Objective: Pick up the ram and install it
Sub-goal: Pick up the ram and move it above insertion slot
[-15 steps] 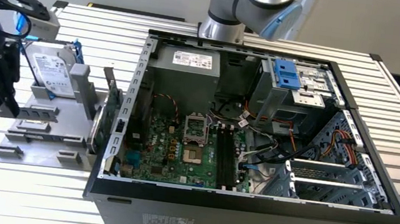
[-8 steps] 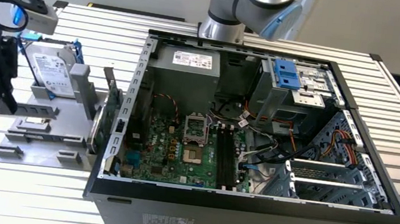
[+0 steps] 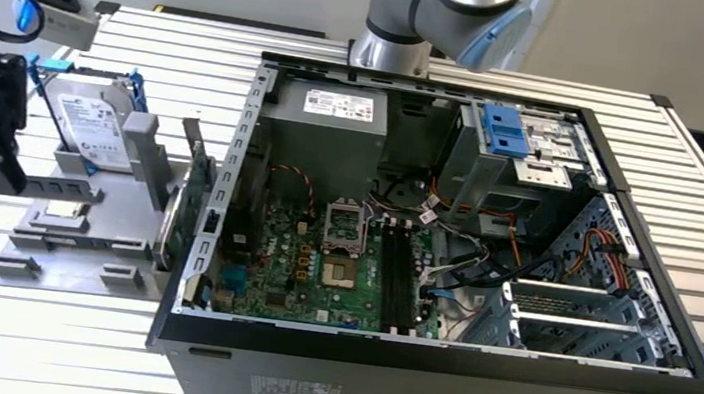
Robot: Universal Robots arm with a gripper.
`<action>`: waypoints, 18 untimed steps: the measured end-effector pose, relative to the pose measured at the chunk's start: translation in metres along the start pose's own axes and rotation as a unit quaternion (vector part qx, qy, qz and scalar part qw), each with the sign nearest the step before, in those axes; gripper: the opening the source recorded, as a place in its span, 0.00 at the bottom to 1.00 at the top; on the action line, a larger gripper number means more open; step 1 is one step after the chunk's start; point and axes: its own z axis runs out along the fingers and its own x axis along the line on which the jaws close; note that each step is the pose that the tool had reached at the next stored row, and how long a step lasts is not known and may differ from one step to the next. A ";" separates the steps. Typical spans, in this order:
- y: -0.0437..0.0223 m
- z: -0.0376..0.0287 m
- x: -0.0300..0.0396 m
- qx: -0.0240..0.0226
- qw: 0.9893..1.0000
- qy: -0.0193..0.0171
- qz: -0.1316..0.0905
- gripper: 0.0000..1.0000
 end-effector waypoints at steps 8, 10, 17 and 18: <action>0.0001 -0.0079 0.0003 0.000 1.000 0.000 0.000 0.00; 0.0001 -0.0098 0.0003 0.000 1.000 0.000 0.000 0.00; 0.0003 -0.0172 0.0006 0.000 1.000 0.000 0.000 0.00; 0.0003 -0.0183 0.0006 0.000 1.000 0.000 0.000 0.00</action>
